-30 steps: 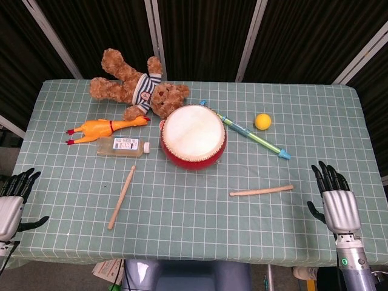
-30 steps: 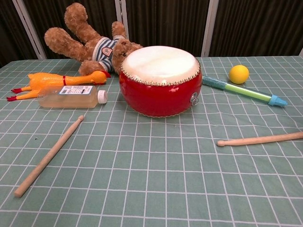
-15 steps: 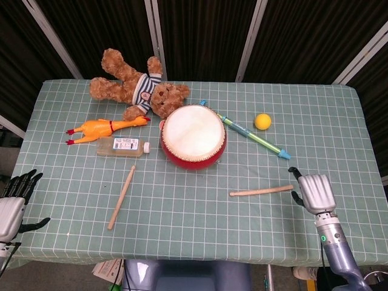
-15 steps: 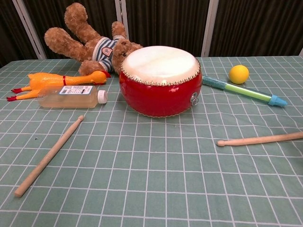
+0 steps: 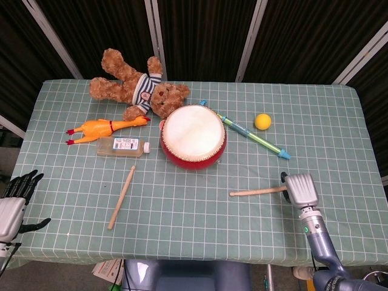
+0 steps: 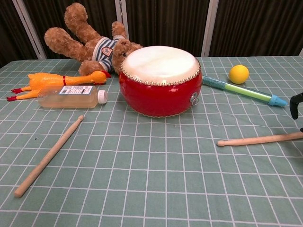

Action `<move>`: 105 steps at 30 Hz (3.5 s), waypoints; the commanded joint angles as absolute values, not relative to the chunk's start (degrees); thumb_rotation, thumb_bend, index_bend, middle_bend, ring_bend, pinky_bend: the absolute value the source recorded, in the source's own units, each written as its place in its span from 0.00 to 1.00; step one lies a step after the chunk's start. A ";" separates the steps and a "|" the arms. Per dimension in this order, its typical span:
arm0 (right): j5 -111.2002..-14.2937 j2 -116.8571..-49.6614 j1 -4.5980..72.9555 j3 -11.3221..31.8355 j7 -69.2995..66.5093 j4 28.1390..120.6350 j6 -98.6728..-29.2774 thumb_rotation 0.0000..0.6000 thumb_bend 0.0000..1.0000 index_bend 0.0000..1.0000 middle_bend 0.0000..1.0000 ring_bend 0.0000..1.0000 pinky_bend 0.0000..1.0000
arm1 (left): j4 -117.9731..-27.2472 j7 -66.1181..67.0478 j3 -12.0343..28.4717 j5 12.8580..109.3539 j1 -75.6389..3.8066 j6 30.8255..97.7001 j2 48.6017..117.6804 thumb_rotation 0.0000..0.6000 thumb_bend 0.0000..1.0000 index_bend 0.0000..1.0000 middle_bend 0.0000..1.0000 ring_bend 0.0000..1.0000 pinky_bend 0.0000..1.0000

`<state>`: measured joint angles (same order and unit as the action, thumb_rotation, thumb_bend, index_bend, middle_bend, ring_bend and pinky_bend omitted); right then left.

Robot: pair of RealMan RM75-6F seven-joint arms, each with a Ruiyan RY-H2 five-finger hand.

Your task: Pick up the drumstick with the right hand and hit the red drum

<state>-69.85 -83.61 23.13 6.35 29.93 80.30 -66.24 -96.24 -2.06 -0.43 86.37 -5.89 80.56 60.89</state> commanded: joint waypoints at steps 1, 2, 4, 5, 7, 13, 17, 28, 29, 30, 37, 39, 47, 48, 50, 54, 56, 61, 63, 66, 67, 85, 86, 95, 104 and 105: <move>-69.94 -84.79 23.47 6.07 29.62 78.66 -65.77 1.00 0.36 0.48 1.00 1.00 0.95 | -96.28 -2.18 -0.42 86.27 -5.97 80.40 60.85 1.00 0.01 0.00 0.00 0.00 0.00; -69.86 -85.14 23.56 6.03 29.58 78.19 -65.56 1.00 0.36 0.48 1.00 1.00 0.95 | -96.32 -2.22 -0.42 86.22 -5.99 80.31 60.82 1.00 0.01 0.00 0.00 0.00 0.00; -69.74 -85.70 23.69 5.99 29.45 77.53 -65.29 1.00 0.36 0.48 1.00 1.00 0.95 | -96.38 -2.32 -0.45 86.15 -6.01 80.21 60.77 1.00 0.01 0.00 0.00 0.00 0.00; -69.67 -86.01 23.78 5.99 29.40 77.14 -65.14 1.00 0.36 0.48 1.00 1.00 0.95 | -96.41 -2.37 -0.46 86.13 -6.02 80.17 60.73 1.00 0.01 0.00 0.00 0.00 0.00; -69.34 -86.78 23.95 5.98 29.34 76.33 -64.70 1.00 0.36 0.48 1.00 1.00 0.95 | -96.47 -2.52 -0.50 86.20 -6.06 80.09 60.66 1.00 0.01 0.00 0.00 0.00 0.00; -68.50 -88.74 24.33 5.94 29.75 73.98 -63.84 1.00 0.36 0.48 1.00 1.00 0.95 | -96.53 -2.82 -0.56 86.13 -6.11 79.88 60.55 1.00 0.01 0.00 0.00 0.00 0.00; -68.11 -89.83 24.65 6.12 29.74 72.20 -63.42 1.00 0.37 0.48 1.00 1.00 0.95 | -96.61 -2.97 -0.54 86.00 -6.13 79.79 60.47 1.00 0.02 0.00 0.00 0.00 0.00; -67.46 -91.86 24.75 5.88 28.99 69.04 -62.39 1.00 0.37 0.48 1.00 1.00 0.95 | -96.71 -3.10 -0.50 85.79 -6.17 79.68 60.43 1.00 0.01 0.00 0.00 0.00 0.00; -67.39 -92.12 24.74 5.82 28.94 68.76 -62.27 1.00 0.37 0.48 1.00 1.00 0.95 | -96.71 -3.08 -0.49 85.76 -6.16 79.68 60.44 1.00 0.01 0.00 0.00 0.00 0.00; -67.32 -92.34 24.71 5.80 28.90 68.54 -62.21 1.00 0.37 0.48 1.00 1.00 0.95 | -96.71 -3.08 -0.48 85.74 -6.16 79.68 60.45 1.00 0.01 0.00 0.00 0.00 0.00; -67.28 -93.10 24.59 5.55 29.00 67.99 -62.11 1.00 0.41 0.70 1.00 1.00 0.95 | -96.76 -3.11 -0.45 85.62 -6.15 79.68 60.43 1.00 0.01 0.00 0.00 0.00 0.00; -67.38 -93.19 24.48 5.56 28.81 68.11 -62.33 1.00 0.41 0.87 1.00 1.00 0.95 | -96.81 -3.37 -0.43 85.65 -6.14 79.73 60.43 1.00 0.01 0.00 0.00 0.00 0.00; -69.67 -90.08 24.34 6.09 25.21 72.21 -63.61 1.00 0.45 1.00 1.00 1.00 0.97 | -96.61 -3.67 -0.44 85.89 -6.10 79.94 60.47 1.00 0.01 0.00 0.00 0.00 0.00; -69.96 -89.12 24.34 6.45 25.04 73.51 -64.16 1.00 0.45 1.00 1.00 1.00 0.97 | -96.60 -3.64 -0.44 85.91 -6.10 79.95 60.48 1.00 0.01 0.00 0.00 0.00 0.00; -70.13 -87.53 24.30 7.17 24.94 75.66 -65.08 1.00 0.46 1.00 1.00 1.00 0.97 | -96.60 -3.55 -0.45 85.94 -6.10 79.97 60.50 1.00 0.01 0.00 0.00 0.00 0.00; -68.98 -82.80 24.15 8.91 26.22 81.72 -66.26 1.00 0.47 1.00 1.00 1.00 0.97 | -96.67 -3.41 -0.45 85.94 -6.07 80.06 60.52 1.00 0.01 0.00 0.00 0.00 0.00; -68.04 -81.05 24.07 9.48 27.12 83.87 -66.46 1.00 0.50 1.00 1.00 1.00 0.98 | -96.68 -3.39 -0.46 85.96 -6.05 80.09 60.52 1.00 0.02 0.00 0.00 0.00 0.00; -63.54 -77.10 23.76 11.88 29.13 89.43 -67.25 1.00 0.52 1.00 1.00 1.00 0.98 | -96.69 -3.35 -0.47 85.99 -6.05 80.09 60.52 1.00 0.01 0.00 0.00 0.00 0.00; -61.36 -75.96 23.76 13.28 29.45 91.72 -67.81 1.00 0.53 1.00 1.00 1.00 0.98 | -96.70 -3.30 -0.48 86.01 -6.06 80.08 60.54 1.00 0.02 0.00 0.00 0.00 0.00; -57.88 -74.64 23.98 15.78 29.79 95.20 -68.92 1.00 0.54 1.00 1.00 1.00 0.98 | -96.73 -3.27 -0.48 85.95 -6.04 80.07 60.55 1.00 0.02 0.00 0.00 0.00 0.00; -56.07 -73.91 24.28 16.95 30.34 96.87 -69.34 1.00 0.54 1.00 1.00 1.00 0.98 | -96.76 -3.27 -0.48 85.89 -6.05 80.02 60.54 1.00 0.01 0.00 0.00 0.00 0.00; -37.10 -76.40 35.78 27.18 41.66 104.75 -76.49 1.00 0.55 1.00 1.00 1.00 0.99 | -97.55 -4.31 -0.76 84.90 -6.55 78.02 59.43 1.00 0.01 0.00 0.00 0.00 0.00; -36.95 -76.92 36.36 27.04 42.08 104.26 -76.47 1.00 0.55 1.00 1.00 1.00 0.99 | -97.58 -4.39 -0.78 84.87 -6.57 77.93 59.36 1.00 0.01 0.00 0.00 0.00 0.00; -33.86 -83.15 41.09 29.95 39.16 100.22 -77.44 1.00 0.55 1.00 1.00 1.00 0.99 | -98.44 -5.76 -0.92 83.76 -6.95 76.23 58.37 1.00 0.02 0.00 0.00 0.00 0.00; -31.04 -87.78 45.33 31.24 38.28 94.49 -76.62 1.00 0.55 1.00 1.00 1.00 0.99 | -99.18 -6.89 -0.95 83.02 -7.35 74.90 57.59 1.00 0.02 0.00 0.00 0.00 0.00; -31.56 -88.67 46.27 30.23 39.34 92.95 -76.34 1.00 0.55 1.00 1.00 1.00 0.99 | -99.14 -6.81 -0.94 83.07 -7.37 74.93 57.56 1.00 0.02 0.00 0.00 0.00 0.00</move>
